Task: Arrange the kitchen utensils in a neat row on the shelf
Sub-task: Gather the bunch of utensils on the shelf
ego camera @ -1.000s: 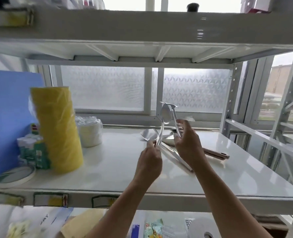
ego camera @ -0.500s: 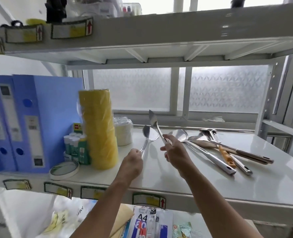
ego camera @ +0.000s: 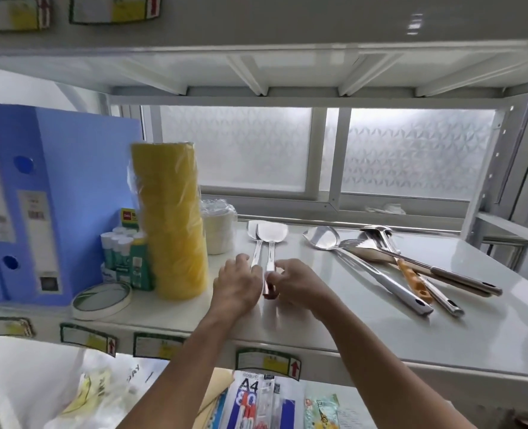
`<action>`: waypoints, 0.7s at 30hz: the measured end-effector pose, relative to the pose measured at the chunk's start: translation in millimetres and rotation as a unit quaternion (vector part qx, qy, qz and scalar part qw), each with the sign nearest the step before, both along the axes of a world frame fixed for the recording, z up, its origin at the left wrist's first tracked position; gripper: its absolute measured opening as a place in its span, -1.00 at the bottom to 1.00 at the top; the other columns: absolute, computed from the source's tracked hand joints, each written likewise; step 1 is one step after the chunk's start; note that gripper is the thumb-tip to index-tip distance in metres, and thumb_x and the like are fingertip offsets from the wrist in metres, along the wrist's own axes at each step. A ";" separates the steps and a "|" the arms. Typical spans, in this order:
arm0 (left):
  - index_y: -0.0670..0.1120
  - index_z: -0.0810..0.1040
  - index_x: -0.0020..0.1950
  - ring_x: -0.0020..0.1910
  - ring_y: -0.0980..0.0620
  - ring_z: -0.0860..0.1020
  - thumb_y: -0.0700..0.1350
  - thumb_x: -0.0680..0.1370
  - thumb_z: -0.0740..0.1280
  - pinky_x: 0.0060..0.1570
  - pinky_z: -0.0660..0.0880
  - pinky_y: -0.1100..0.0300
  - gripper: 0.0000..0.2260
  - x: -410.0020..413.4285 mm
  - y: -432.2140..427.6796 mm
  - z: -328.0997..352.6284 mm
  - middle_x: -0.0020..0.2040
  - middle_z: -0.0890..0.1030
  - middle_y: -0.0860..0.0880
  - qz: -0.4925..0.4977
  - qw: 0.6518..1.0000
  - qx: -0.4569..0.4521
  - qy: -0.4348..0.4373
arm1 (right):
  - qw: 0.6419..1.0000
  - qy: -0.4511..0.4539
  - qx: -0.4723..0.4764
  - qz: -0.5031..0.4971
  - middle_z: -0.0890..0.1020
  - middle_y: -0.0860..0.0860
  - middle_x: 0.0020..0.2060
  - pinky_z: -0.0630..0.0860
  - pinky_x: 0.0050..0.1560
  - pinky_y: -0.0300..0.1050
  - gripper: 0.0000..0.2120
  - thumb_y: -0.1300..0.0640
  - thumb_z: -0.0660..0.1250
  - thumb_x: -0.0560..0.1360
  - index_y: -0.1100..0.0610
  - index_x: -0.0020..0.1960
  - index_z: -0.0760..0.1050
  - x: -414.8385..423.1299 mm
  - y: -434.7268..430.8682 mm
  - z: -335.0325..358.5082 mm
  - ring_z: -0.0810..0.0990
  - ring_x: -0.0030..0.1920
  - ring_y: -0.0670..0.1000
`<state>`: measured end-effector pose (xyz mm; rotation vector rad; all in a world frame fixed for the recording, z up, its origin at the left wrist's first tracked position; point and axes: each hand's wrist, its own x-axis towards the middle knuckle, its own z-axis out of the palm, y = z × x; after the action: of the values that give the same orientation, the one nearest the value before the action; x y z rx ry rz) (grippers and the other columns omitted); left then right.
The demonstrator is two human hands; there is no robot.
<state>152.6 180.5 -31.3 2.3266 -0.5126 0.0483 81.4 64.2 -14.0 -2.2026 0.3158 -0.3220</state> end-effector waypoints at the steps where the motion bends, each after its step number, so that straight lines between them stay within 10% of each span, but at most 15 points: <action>1: -0.02 0.31 0.51 0.41 -0.16 0.32 0.06 0.66 0.10 0.38 0.23 -0.04 -0.57 -0.2 0.9 -0.8 0.45 0.38 -0.16 -0.005 1.000 -0.008 -0.004 | 0.999 0.012 -0.032 0.006 0.67 0.10 -0.30 0.62 -0.15 0.00 -0.82 0.15 0.28 0.54 0.24 -0.12 0.59 2.6 -0.1 -0.7 0.69 -0.23 0.12; 6: 0.27 0.22 0.56 0.54 -0.09 0.13 0.17 0.61 0.20 0.44 0.11 -0.10 -0.50 -5.1 6.1 -1.5 0.59 0.16 0.03 -0.110 0.988 0.086 -0.070 | 0.975 -0.008 -0.208 -0.080 0.69 0.13 0.13 0.56 0.14 -0.05 -0.69 0.07 0.32 0.54 0.13 0.24 0.63 -7.7 -30.4 2.7 0.64 0.18 0.15; 10: 0.26 0.43 0.44 0.62 0.04 -0.03 0.11 0.65 0.15 0.51 0.01 -0.06 -0.65 -5.9 -0.4 -7.5 0.63 0.10 0.11 -0.175 0.971 0.128 -0.099 | 0.870 0.072 -0.430 -0.231 0.57 0.14 0.21 0.51 0.15 0.08 -0.66 0.05 0.29 0.52 0.12 0.25 0.56 -36.6 -77.5 14.5 0.52 0.26 0.24; 15: 0.10 0.51 0.41 0.62 0.07 0.00 0.00 0.68 0.15 0.54 0.09 0.07 -0.68 -5.3 -4.7 -15.0 0.62 0.18 0.09 -0.168 0.981 0.057 -0.082 | 0.904 0.149 -0.328 -0.230 0.68 0.06 0.13 0.58 0.11 0.03 -0.48 0.07 0.23 0.37 -0.10 0.33 0.54 -67.4 -127.2 16.3 0.63 0.17 0.17; 21: 0.09 0.56 0.40 0.59 0.09 0.15 -0.04 0.63 0.24 0.48 0.20 0.10 -0.66 -4.4 -0.2 -11.7 0.60 0.27 0.05 -0.106 0.993 0.010 -0.058 | 0.953 0.071 -0.244 -0.165 0.64 0.05 -0.21 0.53 -0.10 -0.03 -0.75 -0.05 0.39 0.36 0.10 -0.08 0.62 -57.6 -118.5 5.8 0.63 -0.13 0.12</action>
<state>148.1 180.3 -43.0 2.2858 -0.8198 0.0767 23.8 -54.3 -8.2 -2.6655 0.7567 -0.4631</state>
